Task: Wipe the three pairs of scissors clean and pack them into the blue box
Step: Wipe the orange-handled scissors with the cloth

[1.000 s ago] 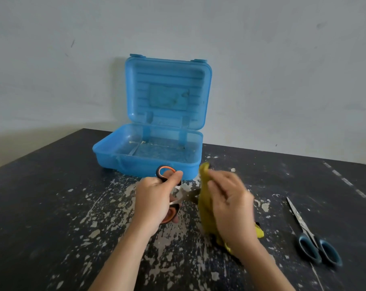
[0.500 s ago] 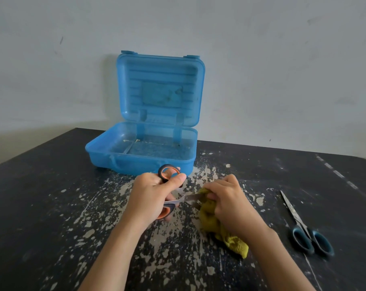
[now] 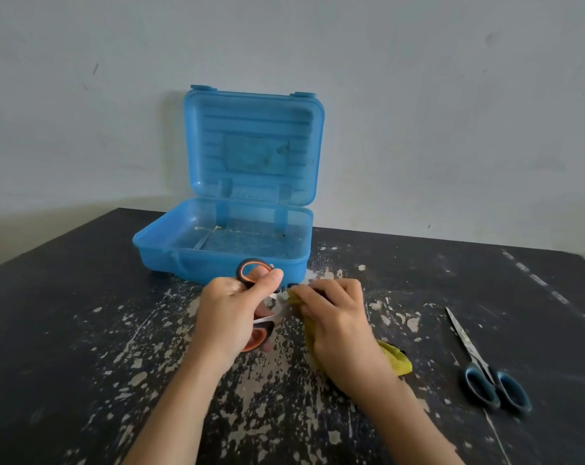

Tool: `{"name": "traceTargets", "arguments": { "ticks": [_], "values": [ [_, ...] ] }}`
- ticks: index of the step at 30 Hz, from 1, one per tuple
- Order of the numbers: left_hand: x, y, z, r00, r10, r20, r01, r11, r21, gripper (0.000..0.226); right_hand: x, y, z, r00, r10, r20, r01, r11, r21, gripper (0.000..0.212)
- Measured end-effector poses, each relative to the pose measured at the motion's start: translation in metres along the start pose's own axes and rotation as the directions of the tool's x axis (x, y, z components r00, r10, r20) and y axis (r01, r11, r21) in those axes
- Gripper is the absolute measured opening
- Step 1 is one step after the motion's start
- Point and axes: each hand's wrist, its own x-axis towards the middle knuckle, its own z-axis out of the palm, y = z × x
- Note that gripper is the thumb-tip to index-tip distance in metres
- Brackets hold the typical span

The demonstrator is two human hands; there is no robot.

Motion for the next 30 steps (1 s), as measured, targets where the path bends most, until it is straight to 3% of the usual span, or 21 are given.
{"name": "traceTargets", "arguments": {
  "ticks": [3, 9, 13, 15, 18, 19, 23, 26, 28, 30],
  "values": [
    [-0.001, 0.002, -0.003, 0.998, -0.04, 0.042, 0.041, 0.999, -0.03, 0.043, 0.0, 0.024, 0.006, 1.0, -0.008, 0.029, 0.009, 0.999, -0.036, 0.024],
    [-0.003, 0.005, 0.0, 0.996, -0.059, 0.073, 0.06, 0.998, -0.002, 0.05, -0.001, 0.051, -0.002, 0.954, 0.291, 0.073, -0.292, 0.957, 0.004, 0.036],
    [0.001, 0.007, -0.007, 0.996, -0.09, 0.014, 0.09, 0.993, -0.072, 0.049, 0.002, 0.058, -0.019, 0.861, 0.5, -0.097, -0.484, 0.863, 0.144, 0.028],
    [0.0, 0.006, -0.003, 0.995, -0.099, 0.006, 0.099, 0.991, -0.086, 0.048, 0.005, 0.039, -0.023, 0.902, 0.407, -0.148, -0.38, 0.908, 0.177, 0.026],
    [-0.003, 0.003, 0.004, 0.992, -0.123, 0.011, 0.123, 0.985, -0.123, 0.05, 0.001, 0.016, -0.006, 0.984, 0.155, -0.085, -0.153, 0.988, 0.034, 0.032],
    [-0.003, 0.003, 0.004, 0.992, -0.129, 0.015, 0.13, 0.985, -0.116, 0.049, 0.0, 0.02, -0.001, 0.987, 0.149, -0.062, -0.15, 0.989, -0.013, 0.035],
    [-0.002, 0.004, 0.001, 0.989, -0.146, -0.025, 0.142, 0.982, -0.125, 0.047, 0.0, 0.045, -0.006, 0.891, 0.448, -0.078, -0.447, 0.894, 0.035, 0.035],
    [-0.002, 0.004, 0.003, 0.978, -0.178, -0.106, 0.155, 0.969, -0.191, 0.04, 0.001, 0.026, -0.014, 0.906, 0.382, -0.184, -0.374, 0.924, 0.079, 0.028],
    [-0.003, 0.004, 0.006, 0.973, -0.192, -0.126, 0.159, 0.959, -0.235, 0.042, -0.004, 0.016, -0.006, 0.957, 0.271, -0.106, -0.269, 0.962, 0.039, 0.029],
    [-0.004, 0.007, 0.006, 0.971, -0.197, -0.136, 0.155, 0.951, -0.268, 0.044, -0.007, 0.024, 0.004, 0.937, 0.348, 0.019, -0.348, 0.937, 0.016, 0.033]
  ]
}}
